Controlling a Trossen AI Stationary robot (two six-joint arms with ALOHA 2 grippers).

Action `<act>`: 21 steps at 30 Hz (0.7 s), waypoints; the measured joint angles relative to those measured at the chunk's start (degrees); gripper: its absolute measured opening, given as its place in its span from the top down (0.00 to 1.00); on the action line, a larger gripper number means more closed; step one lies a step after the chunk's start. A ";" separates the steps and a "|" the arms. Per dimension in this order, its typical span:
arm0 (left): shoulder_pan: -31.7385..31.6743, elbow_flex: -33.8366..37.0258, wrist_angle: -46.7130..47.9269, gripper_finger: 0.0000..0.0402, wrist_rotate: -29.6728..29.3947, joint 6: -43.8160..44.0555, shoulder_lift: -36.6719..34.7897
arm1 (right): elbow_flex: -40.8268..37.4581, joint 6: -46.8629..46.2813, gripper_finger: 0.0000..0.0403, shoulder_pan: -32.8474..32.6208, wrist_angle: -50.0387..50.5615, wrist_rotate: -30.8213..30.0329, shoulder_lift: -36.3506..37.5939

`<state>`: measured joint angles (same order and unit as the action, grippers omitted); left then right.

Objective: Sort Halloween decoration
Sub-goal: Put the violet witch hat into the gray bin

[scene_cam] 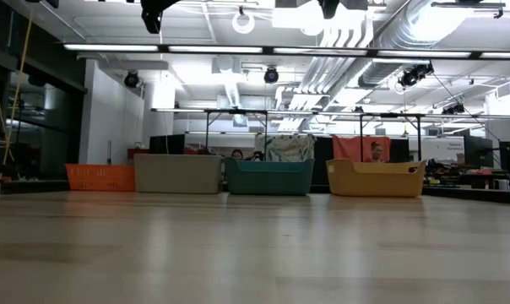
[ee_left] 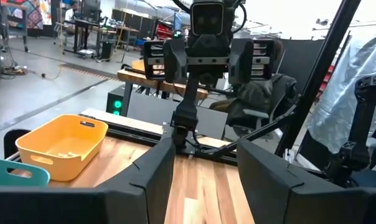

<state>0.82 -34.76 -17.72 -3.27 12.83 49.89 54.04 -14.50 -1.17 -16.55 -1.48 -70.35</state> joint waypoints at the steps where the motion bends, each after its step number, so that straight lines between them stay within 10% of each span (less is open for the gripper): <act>1: 0.00 0.00 0.04 0.60 0.00 0.42 0.00 | 0.00 0.00 0.42 0.00 0.04 0.00 0.00; 5: 0.34 -0.63 3.93 0.60 0.30 9.01 0.00 | 0.00 -0.60 0.42 0.00 0.07 0.00 0.00; 10: 7.19 -7.66 33.25 0.60 3.82 24.00 1.08 | 0.00 -0.90 0.42 0.00 0.78 0.00 0.00; 15: 21.53 -10.05 50.85 0.60 4.49 45.37 5.08 | 0.00 -1.05 0.42 0.00 1.63 0.00 0.00; 21: 42.91 -10.05 49.06 0.60 -0.81 57.65 16.97 | 0.00 -2.49 0.42 0.00 2.46 -0.02 0.00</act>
<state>43.73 -44.82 31.35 -4.08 70.47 66.86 54.04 -16.99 -1.17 -14.09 -1.50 -70.35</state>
